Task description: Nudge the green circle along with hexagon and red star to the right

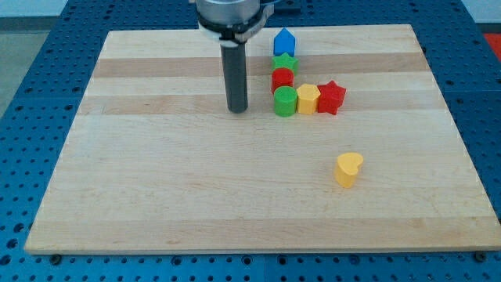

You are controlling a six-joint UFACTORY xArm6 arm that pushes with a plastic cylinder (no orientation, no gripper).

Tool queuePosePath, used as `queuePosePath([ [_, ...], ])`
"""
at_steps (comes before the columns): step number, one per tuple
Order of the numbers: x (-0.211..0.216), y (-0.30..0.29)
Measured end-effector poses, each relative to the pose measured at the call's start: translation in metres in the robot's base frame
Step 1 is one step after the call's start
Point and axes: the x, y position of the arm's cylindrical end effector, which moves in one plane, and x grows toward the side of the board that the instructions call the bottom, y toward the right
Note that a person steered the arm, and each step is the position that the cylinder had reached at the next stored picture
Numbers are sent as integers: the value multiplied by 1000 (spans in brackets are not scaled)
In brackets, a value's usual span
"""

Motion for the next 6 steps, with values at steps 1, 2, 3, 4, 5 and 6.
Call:
queuePosePath([
  [1,49,0],
  [2,83,1],
  [3,85,11],
  [4,74,28],
  [5,62,29],
  [6,52,49],
])
